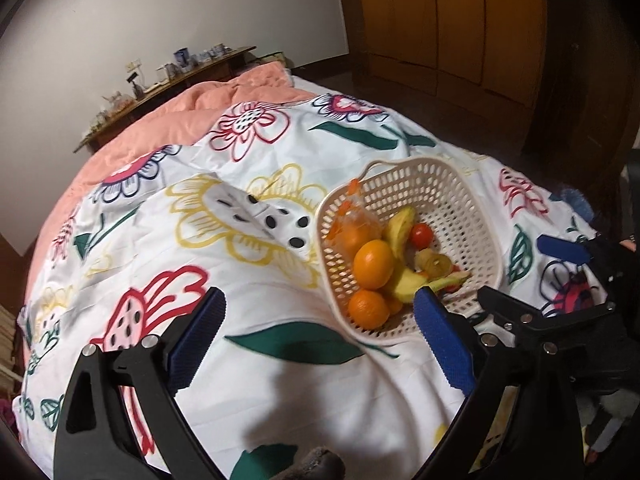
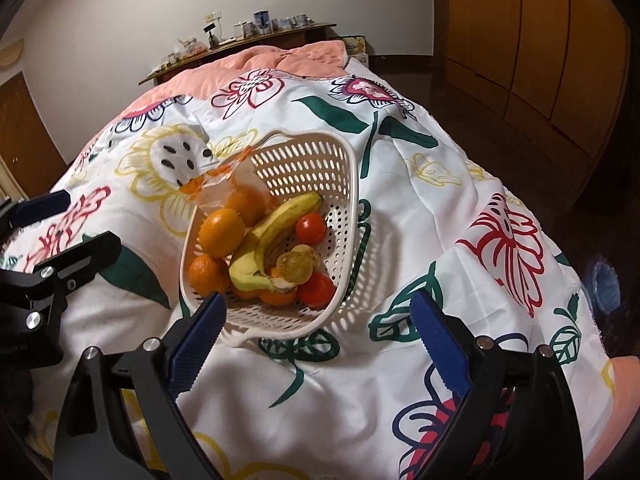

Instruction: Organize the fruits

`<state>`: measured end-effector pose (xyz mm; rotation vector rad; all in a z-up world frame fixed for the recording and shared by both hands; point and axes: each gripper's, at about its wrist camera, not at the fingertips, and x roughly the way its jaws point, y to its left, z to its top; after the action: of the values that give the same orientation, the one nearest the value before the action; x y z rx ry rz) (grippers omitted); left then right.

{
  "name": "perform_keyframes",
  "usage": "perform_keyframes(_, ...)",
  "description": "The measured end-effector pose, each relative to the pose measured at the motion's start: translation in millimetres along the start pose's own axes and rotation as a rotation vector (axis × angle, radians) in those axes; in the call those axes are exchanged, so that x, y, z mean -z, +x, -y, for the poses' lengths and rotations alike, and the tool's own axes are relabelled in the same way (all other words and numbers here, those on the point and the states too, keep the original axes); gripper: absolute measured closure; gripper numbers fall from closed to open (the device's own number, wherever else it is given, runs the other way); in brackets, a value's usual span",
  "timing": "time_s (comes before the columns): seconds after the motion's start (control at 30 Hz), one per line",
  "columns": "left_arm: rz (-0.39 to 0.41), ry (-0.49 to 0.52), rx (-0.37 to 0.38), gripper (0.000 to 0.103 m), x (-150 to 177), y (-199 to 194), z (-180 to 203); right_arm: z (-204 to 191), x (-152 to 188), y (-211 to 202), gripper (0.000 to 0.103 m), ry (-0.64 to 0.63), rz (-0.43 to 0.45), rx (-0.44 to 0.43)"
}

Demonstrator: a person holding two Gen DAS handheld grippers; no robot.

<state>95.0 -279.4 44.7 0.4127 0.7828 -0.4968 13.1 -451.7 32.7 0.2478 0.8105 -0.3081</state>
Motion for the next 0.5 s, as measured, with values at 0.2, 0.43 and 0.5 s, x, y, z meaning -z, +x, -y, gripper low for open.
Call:
perform_keyframes(0.2, 0.011, 0.016, -0.048, 0.007, 9, -5, 0, -9, 7, 1, 0.011, -0.056, -0.023, 0.011)
perform_keyframes(0.43, 0.014, -0.002, -0.071, 0.007, 19, -8, -6, -14, 16, 2, 0.011, -0.090, -0.036, 0.021)
perform_keyframes(0.5, 0.016, -0.006, -0.076, 0.007, 21, -9, -7, -16, 16, 1, 0.011, -0.091, -0.032, 0.023)
